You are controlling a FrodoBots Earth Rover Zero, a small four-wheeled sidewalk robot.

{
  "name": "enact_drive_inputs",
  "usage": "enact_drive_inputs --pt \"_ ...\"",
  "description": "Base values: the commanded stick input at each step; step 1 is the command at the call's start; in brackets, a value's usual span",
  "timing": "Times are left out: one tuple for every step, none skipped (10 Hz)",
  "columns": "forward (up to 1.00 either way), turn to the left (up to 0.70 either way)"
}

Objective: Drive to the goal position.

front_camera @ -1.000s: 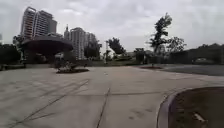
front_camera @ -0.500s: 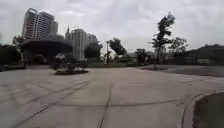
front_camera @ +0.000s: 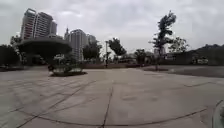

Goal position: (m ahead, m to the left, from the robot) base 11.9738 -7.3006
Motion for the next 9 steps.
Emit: enact_drive_inputs --pt "1.00 -0.36" --pt "1.00 -0.36" --pt "1.00 -0.36" --pt "1.00 -0.36" --pt "1.00 -0.36" --pt "1.00 -0.36" --pt "1.00 -0.36" --pt "1.00 -0.36" --pt "1.00 -0.36"
